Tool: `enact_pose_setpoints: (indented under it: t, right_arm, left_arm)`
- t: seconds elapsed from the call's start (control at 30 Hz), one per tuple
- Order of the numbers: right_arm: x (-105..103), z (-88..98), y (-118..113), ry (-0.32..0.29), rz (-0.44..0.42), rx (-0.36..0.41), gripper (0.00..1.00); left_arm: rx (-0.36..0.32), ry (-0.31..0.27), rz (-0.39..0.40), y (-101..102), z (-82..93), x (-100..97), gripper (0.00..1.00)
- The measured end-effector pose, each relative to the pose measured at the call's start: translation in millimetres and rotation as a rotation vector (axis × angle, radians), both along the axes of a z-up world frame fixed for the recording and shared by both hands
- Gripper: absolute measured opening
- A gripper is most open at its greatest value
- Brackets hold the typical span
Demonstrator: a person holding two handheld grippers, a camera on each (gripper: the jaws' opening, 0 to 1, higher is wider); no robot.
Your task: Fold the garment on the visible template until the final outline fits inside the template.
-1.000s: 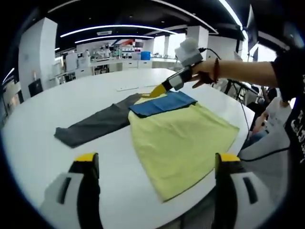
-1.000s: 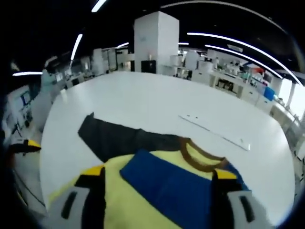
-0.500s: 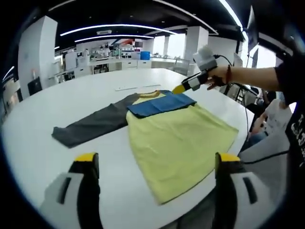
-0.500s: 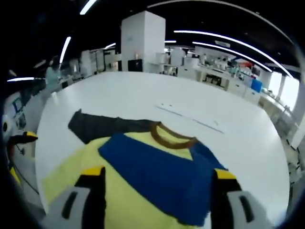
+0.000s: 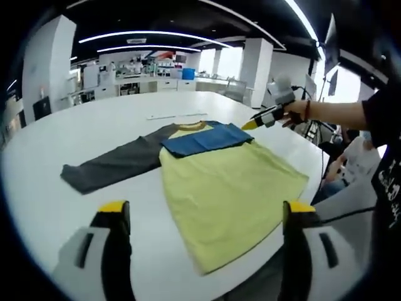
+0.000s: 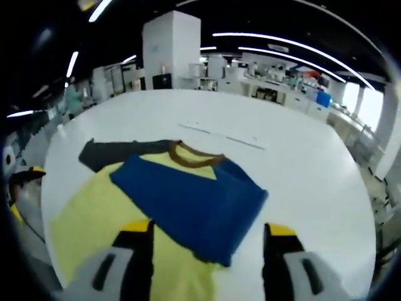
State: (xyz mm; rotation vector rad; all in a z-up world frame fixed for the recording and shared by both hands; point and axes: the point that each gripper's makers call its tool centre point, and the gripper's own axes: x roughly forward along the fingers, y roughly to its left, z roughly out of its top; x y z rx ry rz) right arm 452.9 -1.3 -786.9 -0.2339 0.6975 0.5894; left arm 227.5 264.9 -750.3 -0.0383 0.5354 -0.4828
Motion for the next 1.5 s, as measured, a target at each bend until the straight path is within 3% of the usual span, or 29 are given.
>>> enact_pose_setpoints:
  t: [0.17, 0.3, 0.4, 0.77, 0.93, 0.97, 1.07, 1.17, 1.23, 1.33, 1.5]
  right_arm:
    - [4.7, -11.5, -18.0, 0.002, -0.009, -0.023, 0.51]
    - [-9.0, -19.0, -28.0, 0.014, -0.004, -0.062, 0.37]
    - [-7.3, -27.8, -37.4, 0.02, -0.001, -0.079, 0.27]
    - [-10.6, -42.4, -39.4, 0.023, 0.013, -0.09, 0.19]
    - [-14.9, -48.8, -33.0, 0.037, 0.027, -0.075, 0.12]
    - [-7.8, -50.9, -36.3, 0.035, 0.02, -0.071, 0.11]
    - [-6.4, -53.2, -32.3, 0.042, 0.031, -0.06, 0.0]
    - [-8.9, -51.7, -34.9, 0.038, 0.059, -0.115, 0.0]
    - [-6.9, -45.8, -43.5, 0.007, 0.072, -0.192, 0.0]
    - [-6.6, -45.6, -43.6, 0.038, 0.057, -0.162, 0.0]
    - [-8.2, -52.4, -50.2, 0.064, 0.029, -0.187, 0.0]
  left_arm:
    - [0.018, -0.001, -0.007, 0.1, -0.5, -0.7, 0.99]
    - [0.022, 0.004, -0.007, 6.2, -3.4, -0.1, 0.99]
    - [0.019, 0.008, -0.008, 4.9, -3.6, -0.8, 0.99]
    - [0.031, 0.02, -0.012, 2.6, -6.0, 1.2, 0.98]
    - [0.035, 0.024, -0.005, 0.0, -5.0, 0.6, 0.98]
    - [0.035, 0.025, -0.002, -0.2, -4.9, 0.3, 0.98]
    - [0.04, 0.031, 0.0, -1.5, -5.3, -1.1, 0.97]
    - [0.049, 0.034, 0.005, -0.9, -5.9, -1.6, 0.97]
    - [0.048, 0.033, 0.007, -0.3, -5.8, -1.3, 0.97]
    - [0.049, 0.035, 0.011, -0.2, -6.0, -1.2, 0.97]
    - [0.048, 0.036, 0.015, 0.4, -6.3, -0.9, 0.97]
